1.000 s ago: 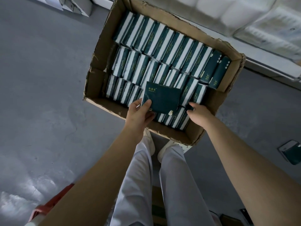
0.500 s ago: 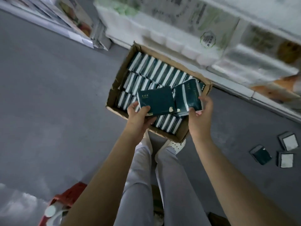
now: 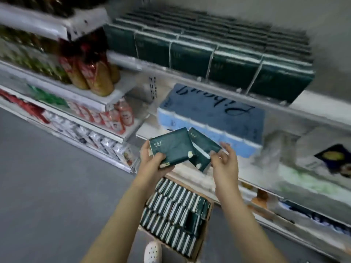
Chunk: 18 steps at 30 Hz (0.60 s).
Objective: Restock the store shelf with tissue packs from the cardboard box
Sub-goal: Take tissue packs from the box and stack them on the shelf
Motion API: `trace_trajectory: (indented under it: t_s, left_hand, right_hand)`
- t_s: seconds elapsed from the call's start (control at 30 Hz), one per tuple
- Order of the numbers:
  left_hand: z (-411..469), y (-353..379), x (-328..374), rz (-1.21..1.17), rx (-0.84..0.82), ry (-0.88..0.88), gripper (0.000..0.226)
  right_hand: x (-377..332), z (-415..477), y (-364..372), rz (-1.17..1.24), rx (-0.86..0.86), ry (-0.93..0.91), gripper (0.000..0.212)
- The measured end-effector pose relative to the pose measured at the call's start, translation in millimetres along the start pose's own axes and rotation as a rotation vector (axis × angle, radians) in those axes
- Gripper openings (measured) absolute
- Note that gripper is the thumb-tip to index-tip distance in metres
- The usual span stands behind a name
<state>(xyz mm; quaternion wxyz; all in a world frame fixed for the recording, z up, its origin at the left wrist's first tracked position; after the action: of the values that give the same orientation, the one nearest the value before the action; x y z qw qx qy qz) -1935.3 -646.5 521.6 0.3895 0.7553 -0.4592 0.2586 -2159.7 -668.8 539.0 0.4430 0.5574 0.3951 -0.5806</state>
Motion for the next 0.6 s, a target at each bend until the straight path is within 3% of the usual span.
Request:
trace_trajectory:
  t_s: [0.27,0.6]
  left_hand:
    - [-45,30,116,0.193,-0.087,0.218,0.046]
    - [-69,85,189,0.466,-0.288,0.397,0.043]
  right_hand:
    - [-145,29,25,0.024,-0.096,-0.302,0.029]
    - [-214,30,3,0.017,-0.024,-0.414,0.027]
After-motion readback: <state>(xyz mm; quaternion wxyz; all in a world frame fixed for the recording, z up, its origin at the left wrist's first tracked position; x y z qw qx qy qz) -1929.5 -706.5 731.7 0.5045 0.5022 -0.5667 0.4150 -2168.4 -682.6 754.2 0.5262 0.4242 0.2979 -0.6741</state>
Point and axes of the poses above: each hand's wrist, its own z-axis towards the middle knuckle, its own y-axis out of the palm, x = y × z, the point moved 10 cm from there along z, towards the middle knuckle, and after that the axes turned 14 degrees about -y, right-handed, at the moved point
